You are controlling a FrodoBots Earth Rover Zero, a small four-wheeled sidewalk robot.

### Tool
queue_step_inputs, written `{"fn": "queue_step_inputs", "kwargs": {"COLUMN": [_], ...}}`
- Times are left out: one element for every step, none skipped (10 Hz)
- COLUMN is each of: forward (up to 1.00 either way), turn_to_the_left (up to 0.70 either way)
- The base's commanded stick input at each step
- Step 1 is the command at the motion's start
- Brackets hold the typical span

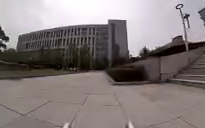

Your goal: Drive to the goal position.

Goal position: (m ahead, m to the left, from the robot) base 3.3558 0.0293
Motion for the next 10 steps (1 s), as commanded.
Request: {"fn": "queue_step_inputs", "kwargs": {"forward": [0.85,0.85,0.85,0.85,0.85,0.85,0.85,0.85,0.85,0.85], "turn_to_the_left": [0.34,0.34,0.34,0.32,0.00,0.00,0.00,0.00,0.00,-0.09]}}
